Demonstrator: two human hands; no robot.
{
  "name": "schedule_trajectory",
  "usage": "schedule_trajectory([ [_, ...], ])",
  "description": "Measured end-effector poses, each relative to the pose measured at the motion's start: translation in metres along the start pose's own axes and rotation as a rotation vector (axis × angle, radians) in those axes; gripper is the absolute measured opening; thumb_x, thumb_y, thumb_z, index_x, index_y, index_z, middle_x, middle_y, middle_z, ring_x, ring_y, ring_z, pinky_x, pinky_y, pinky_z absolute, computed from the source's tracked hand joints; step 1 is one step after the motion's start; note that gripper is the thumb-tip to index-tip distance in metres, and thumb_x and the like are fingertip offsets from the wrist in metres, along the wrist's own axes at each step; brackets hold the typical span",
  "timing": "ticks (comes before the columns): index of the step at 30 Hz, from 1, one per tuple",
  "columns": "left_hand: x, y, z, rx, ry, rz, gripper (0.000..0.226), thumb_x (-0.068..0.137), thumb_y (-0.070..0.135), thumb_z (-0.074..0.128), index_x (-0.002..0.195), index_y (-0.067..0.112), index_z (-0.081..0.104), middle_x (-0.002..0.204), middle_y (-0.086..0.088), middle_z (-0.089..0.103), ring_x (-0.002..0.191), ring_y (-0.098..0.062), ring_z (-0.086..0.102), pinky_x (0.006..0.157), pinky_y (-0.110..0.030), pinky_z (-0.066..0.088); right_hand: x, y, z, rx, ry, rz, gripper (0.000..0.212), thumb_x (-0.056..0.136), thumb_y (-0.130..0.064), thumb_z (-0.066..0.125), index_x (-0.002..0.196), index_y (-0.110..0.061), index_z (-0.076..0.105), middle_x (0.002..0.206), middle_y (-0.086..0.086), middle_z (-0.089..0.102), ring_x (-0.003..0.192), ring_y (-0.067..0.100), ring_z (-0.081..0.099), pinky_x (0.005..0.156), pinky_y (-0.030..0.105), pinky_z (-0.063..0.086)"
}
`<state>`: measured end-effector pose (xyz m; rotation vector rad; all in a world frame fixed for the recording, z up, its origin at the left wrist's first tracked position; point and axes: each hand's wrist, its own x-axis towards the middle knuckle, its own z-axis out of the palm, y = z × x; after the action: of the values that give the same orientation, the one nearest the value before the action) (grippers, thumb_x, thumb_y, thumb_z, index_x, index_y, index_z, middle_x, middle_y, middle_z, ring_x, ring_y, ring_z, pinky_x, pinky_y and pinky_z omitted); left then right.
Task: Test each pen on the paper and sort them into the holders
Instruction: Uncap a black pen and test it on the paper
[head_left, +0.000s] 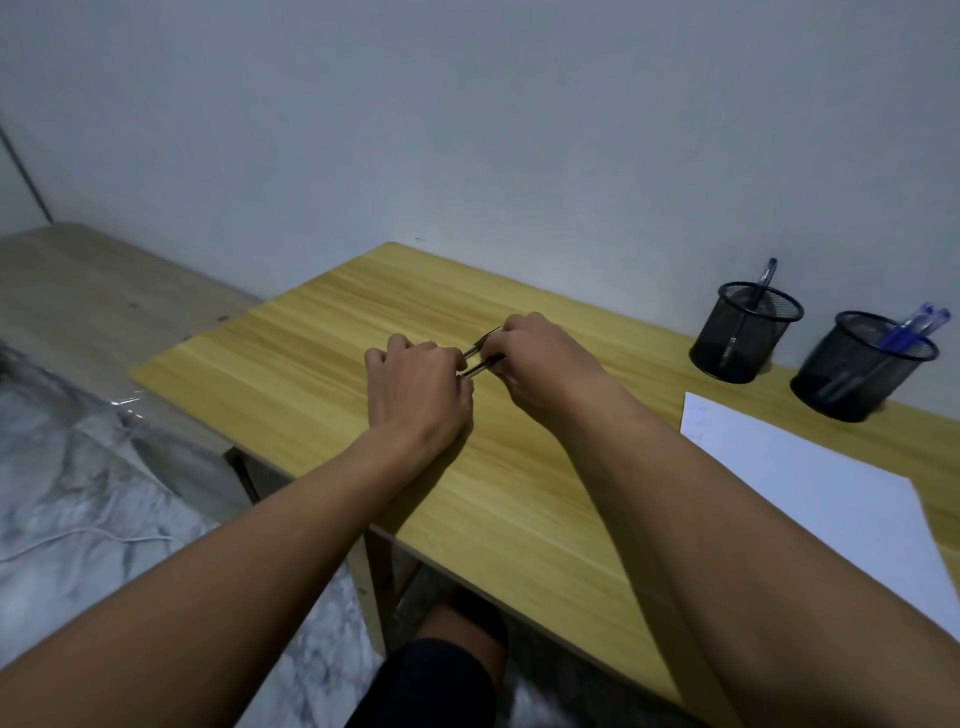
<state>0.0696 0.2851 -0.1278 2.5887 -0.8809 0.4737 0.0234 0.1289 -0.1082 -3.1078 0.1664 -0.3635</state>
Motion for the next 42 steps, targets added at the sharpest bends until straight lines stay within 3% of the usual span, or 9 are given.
schedule_trajectory([
  [7,-0.002,-0.006,-0.005,-0.027,-0.001,0.034,0.021,0.095,0.038,0.055,0.099,0.028,0.073,0.092,0.004,0.069,0.096,-0.024,0.052,0.08,-0.038,0.031,-0.008,0.0,-0.004,-0.02,0.04,-0.036,0.014,0.101,-0.025,0.06,0.111,-0.025,0.069,0.109,-0.002,0.065,0.104,0.023,0.053,0.081,0.036,0.046],
  [11,0.006,0.001,-0.018,-0.115,0.07,0.093,0.021,0.097,0.032,0.054,0.104,0.023,0.071,0.099,-0.001,0.065,0.095,-0.026,0.056,0.077,-0.037,0.033,-0.019,0.006,-0.015,0.017,0.087,-0.009,0.011,0.1,-0.017,0.055,0.098,-0.028,0.053,0.101,-0.006,0.065,0.096,0.023,0.051,0.077,0.04,0.046],
  [17,0.018,0.045,-0.04,-0.432,0.239,0.057,0.036,0.092,0.034,0.063,0.125,0.019,0.056,0.113,-0.006,0.059,0.099,-0.024,0.057,0.081,-0.041,0.049,-0.053,0.021,-0.05,0.141,0.216,0.198,0.013,0.105,-0.019,0.051,0.112,-0.012,0.059,0.101,0.007,0.069,0.097,0.029,0.056,0.076,0.046,0.049],
  [20,0.019,0.072,-0.043,-0.552,0.092,0.018,0.035,0.092,0.041,0.062,0.12,0.02,0.059,0.108,0.0,0.064,0.093,-0.018,0.063,0.079,-0.037,0.052,-0.077,0.026,-0.063,0.391,0.363,0.387,0.01,0.105,-0.021,0.054,0.109,-0.013,0.059,0.098,0.0,0.069,0.089,0.022,0.063,0.076,0.041,0.051],
  [23,0.019,0.093,-0.036,-0.752,-0.223,0.014,0.03,0.095,0.043,0.06,0.107,0.017,0.07,0.1,0.002,0.071,0.082,-0.012,0.068,0.07,-0.027,0.054,-0.102,0.028,-0.068,0.687,0.514,0.59,0.005,0.103,-0.02,0.057,0.102,-0.016,0.06,0.095,-0.007,0.066,0.087,0.015,0.067,0.077,0.034,0.056],
  [27,0.011,0.116,-0.03,-1.174,-0.637,-0.095,0.026,0.099,0.028,0.06,0.114,0.01,0.07,0.104,-0.012,0.072,0.084,-0.022,0.072,0.077,-0.041,0.062,-0.131,0.028,-0.07,1.186,0.651,0.761,0.007,0.105,-0.011,0.056,0.103,-0.006,0.061,0.106,0.015,0.071,0.094,0.019,0.074,0.076,0.027,0.063],
  [30,0.009,0.13,-0.031,-1.31,-0.609,-0.07,0.012,0.095,0.01,0.064,0.099,0.003,0.073,0.089,-0.016,0.069,0.078,-0.022,0.066,0.074,-0.036,0.062,-0.148,0.027,-0.073,1.364,0.708,0.791,0.008,0.103,-0.006,0.058,0.105,-0.001,0.063,0.098,0.013,0.073,0.086,0.018,0.074,0.077,0.029,0.063],
  [34,0.013,0.144,-0.034,-1.374,-0.608,-0.003,0.006,0.088,-0.001,0.07,0.093,-0.001,0.073,0.081,-0.012,0.069,0.07,-0.016,0.065,0.069,-0.025,0.06,-0.161,0.033,-0.077,1.392,0.776,0.767,0.003,0.096,-0.005,0.069,0.098,-0.003,0.068,0.085,0.008,0.074,0.08,0.017,0.074,0.075,0.029,0.062],
  [42,0.034,0.158,-0.035,-1.332,-0.642,0.027,0.008,0.083,-0.005,0.073,0.089,0.0,0.075,0.076,-0.013,0.068,0.068,-0.018,0.062,0.071,-0.023,0.061,-0.167,0.045,-0.09,1.442,0.793,0.782,0.006,0.092,-0.001,0.073,0.087,-0.003,0.075,0.074,0.007,0.077,0.075,0.017,0.075,0.074,0.022,0.062],
])
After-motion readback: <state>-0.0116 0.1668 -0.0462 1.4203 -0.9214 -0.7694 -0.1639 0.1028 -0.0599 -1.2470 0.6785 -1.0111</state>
